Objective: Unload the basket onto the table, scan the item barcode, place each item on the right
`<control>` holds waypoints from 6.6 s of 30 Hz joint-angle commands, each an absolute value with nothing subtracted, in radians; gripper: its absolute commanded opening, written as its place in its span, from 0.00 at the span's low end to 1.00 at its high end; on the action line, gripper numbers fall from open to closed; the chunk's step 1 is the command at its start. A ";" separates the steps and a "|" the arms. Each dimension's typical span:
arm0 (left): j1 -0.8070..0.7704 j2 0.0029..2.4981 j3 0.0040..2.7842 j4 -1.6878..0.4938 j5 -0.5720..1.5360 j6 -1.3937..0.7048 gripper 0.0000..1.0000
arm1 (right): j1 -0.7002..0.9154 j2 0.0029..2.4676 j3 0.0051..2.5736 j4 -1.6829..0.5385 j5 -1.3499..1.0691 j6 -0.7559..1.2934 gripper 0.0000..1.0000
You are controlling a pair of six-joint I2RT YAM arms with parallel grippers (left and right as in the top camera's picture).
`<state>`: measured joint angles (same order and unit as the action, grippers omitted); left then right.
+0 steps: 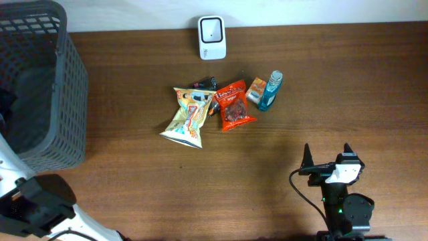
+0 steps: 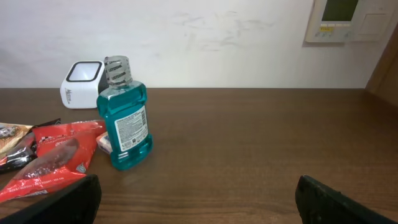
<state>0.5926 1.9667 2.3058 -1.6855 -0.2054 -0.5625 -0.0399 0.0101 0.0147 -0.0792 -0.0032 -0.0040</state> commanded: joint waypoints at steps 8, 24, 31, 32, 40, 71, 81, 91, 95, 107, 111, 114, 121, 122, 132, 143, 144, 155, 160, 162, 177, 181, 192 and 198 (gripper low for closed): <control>0.599 1.813 2.020 -1.688 -0.258 -0.648 0.00 | -0.046 0.003 0.006 -0.081 0.005 -0.003 0.98; 0.695 1.703 1.944 -1.688 -0.250 -0.640 0.00 | -0.046 0.003 0.006 -0.081 0.005 -0.003 0.98; 0.695 1.647 1.948 -1.582 -0.073 -0.634 0.06 | -0.046 0.003 0.006 -0.081 0.005 -0.003 0.98; 0.694 1.611 1.948 -1.520 0.010 -0.557 0.15 | -0.046 0.003 0.006 -0.081 0.005 -0.003 0.98; 0.559 1.364 1.947 -1.272 0.606 -0.270 0.76 | -0.046 0.003 0.006 -0.081 0.005 -0.003 0.99; 0.218 1.401 1.947 -1.272 0.607 -0.271 0.99 | -0.046 0.003 0.006 -0.081 0.005 -0.003 0.98; 0.218 1.401 1.947 -1.272 0.607 -0.271 0.99 | -0.046 0.003 0.006 -0.081 0.005 -0.003 0.98; 0.218 1.401 1.947 -1.272 0.607 -0.271 0.99 | -0.046 0.003 0.006 -0.081 0.005 -0.003 0.98; 0.218 1.401 1.947 -1.272 0.607 -0.271 0.99 | -0.046 0.003 0.006 -0.081 0.005 -0.003 0.98; 0.218 1.401 1.947 -1.272 0.607 -0.271 0.99 | -0.046 0.003 0.006 0.158 -0.524 0.392 0.98; 0.218 1.401 1.947 -1.272 0.607 -0.271 0.99 | -0.046 0.003 0.006 0.341 -0.614 0.519 0.98; 0.218 1.401 1.947 -1.272 0.607 -0.271 0.99 | -0.046 0.005 0.076 0.529 -0.527 0.566 0.98; 0.218 1.401 1.947 -1.272 0.607 -0.271 0.99 | -0.046 0.384 0.664 -0.139 -0.625 0.276 0.98; 0.218 1.401 1.947 -1.272 0.607 -0.271 0.99 | -0.046 0.520 0.794 -0.265 -0.727 0.258 0.98; 0.218 1.401 1.947 -1.272 0.607 -0.271 0.99 | 0.091 1.124 1.071 -0.135 -1.183 0.492 0.98; 0.218 1.401 1.947 -1.272 0.607 -0.271 0.99 | 0.545 1.679 1.517 -0.755 -0.384 0.496 0.98; 0.218 1.401 1.947 -1.272 0.607 -0.271 0.99 | 0.556 1.696 1.517 -0.745 -0.384 0.496 0.98; 0.218 1.401 1.947 -1.272 0.607 -0.271 0.99 | 0.521 1.713 1.723 -0.901 0.154 0.531 0.99; 0.218 1.401 1.947 -1.272 0.607 -0.271 0.99 | 0.351 1.729 1.743 -0.860 0.169 0.533 0.99; 0.218 1.401 1.947 -1.272 0.607 -0.271 0.99 | 0.313 1.759 1.741 -0.860 0.170 0.533 0.99; 0.218 1.401 1.947 -1.272 0.607 -0.271 0.99 | 0.202 1.913 1.737 -0.914 0.083 0.600 0.95; 0.218 1.401 1.947 -1.272 0.607 -0.271 0.99 | 0.203 1.962 1.737 -0.930 0.028 0.599 0.92; 0.218 1.401 1.947 -1.272 0.607 -0.271 0.99 | 0.202 1.972 1.737 -0.928 0.062 0.582 0.71; 0.218 1.401 1.947 -1.272 0.607 -0.271 0.99 | 0.202 1.972 1.737 -0.933 0.064 0.585 0.71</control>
<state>0.2214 1.4029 1.9427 -1.2743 0.5953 -0.2901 0.2016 1.9652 1.7325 -0.9279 0.0422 0.5789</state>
